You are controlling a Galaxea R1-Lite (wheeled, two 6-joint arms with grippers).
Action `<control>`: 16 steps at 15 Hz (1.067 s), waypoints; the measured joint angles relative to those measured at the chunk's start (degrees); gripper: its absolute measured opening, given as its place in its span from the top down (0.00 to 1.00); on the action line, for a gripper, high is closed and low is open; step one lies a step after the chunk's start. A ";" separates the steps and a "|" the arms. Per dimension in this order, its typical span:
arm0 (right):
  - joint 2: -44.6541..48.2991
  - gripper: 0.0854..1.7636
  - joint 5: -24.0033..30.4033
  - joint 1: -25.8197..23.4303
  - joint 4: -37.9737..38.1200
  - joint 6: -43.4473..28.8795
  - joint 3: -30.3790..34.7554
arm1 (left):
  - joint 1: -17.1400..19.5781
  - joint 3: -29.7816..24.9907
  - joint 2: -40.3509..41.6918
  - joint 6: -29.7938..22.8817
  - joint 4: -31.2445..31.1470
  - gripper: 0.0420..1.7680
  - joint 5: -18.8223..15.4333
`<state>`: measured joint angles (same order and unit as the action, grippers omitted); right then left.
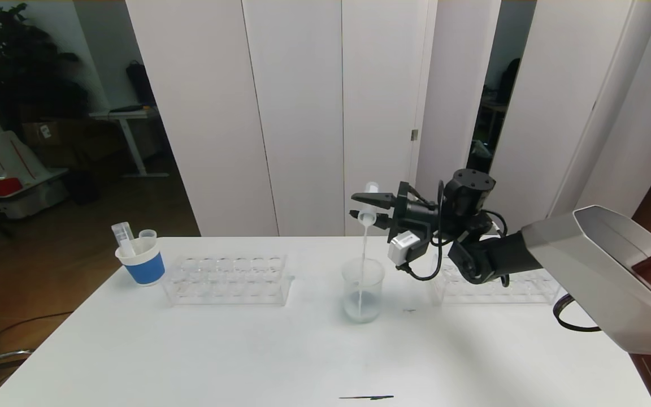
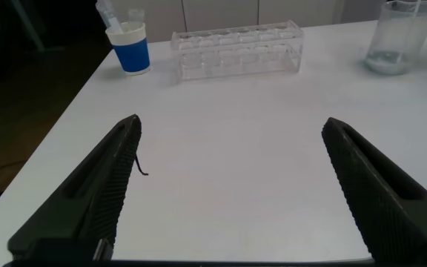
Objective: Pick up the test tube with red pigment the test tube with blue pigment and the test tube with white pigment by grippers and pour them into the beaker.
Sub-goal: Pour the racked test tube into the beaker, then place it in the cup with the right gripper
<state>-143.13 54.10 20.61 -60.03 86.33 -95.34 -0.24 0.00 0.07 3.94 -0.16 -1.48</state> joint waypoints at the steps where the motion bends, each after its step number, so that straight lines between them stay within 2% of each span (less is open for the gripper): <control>1: -0.12 0.70 -0.02 0.00 -0.04 0.46 -0.28 | 0.00 0.00 0.00 0.00 0.02 0.01 -0.01; 7: -1.05 0.70 1.13 0.00 0.18 2.72 -2.58 | -0.02 0.00 0.00 -0.02 0.00 0.01 -0.01; 12: -0.21 0.70 -0.17 0.00 -0.15 2.34 -4.63 | -0.02 0.00 0.00 0.00 0.00 0.01 -0.01; 14: 0.93 0.70 -3.04 0.38 -0.04 0.96 -4.77 | 0.00 0.00 0.00 0.00 0.02 0.01 -0.01; 16: 2.96 0.70 -8.29 0.88 0.05 -3.06 -4.66 | 0.02 0.00 0.00 0.00 -0.02 0.01 0.00</control>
<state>-140.17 45.81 21.49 -59.98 83.27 -100.00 -0.22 0.00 0.07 3.94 -0.18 -1.48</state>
